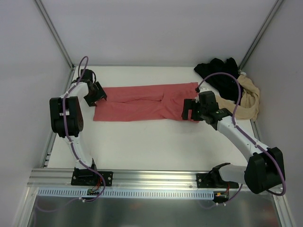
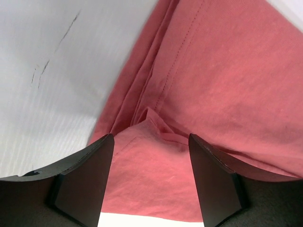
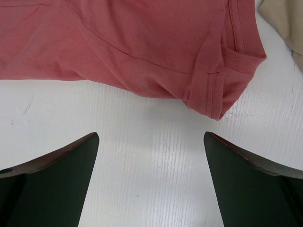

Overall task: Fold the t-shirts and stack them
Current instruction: Fold the other side of the tshirt into a rectangle

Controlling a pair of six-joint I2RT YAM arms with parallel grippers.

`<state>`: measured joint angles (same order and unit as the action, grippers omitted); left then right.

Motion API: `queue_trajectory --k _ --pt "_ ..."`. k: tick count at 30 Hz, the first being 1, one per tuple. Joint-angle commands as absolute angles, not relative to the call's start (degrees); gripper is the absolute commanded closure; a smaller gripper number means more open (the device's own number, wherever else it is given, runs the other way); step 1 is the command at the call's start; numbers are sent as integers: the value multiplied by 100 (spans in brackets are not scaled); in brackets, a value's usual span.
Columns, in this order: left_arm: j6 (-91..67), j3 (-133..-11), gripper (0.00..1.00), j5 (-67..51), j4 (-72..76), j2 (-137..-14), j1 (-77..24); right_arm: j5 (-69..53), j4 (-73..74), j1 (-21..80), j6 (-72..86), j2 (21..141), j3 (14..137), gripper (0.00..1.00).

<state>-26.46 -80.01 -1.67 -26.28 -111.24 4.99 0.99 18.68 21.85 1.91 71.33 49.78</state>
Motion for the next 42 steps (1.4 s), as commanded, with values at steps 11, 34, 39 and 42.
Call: queue_trajectory --k 11,34,39,42 --pt "-2733 -8385 88 -71 -2663 -11443 562 62 1687 2188 167 7233 4913 1" --pt "-2654 -8674 98 782 -3339 -11250 633 -211 1626 2197 229 7154 4711 1" --pt "-2768 -8658 18 1054 -3472 -11207 668 -167 1670 2188 132 7084 4676 0" --pt "-2812 -8517 11 1099 -3445 -10864 659 -246 1626 2197 158 7224 4798 1"
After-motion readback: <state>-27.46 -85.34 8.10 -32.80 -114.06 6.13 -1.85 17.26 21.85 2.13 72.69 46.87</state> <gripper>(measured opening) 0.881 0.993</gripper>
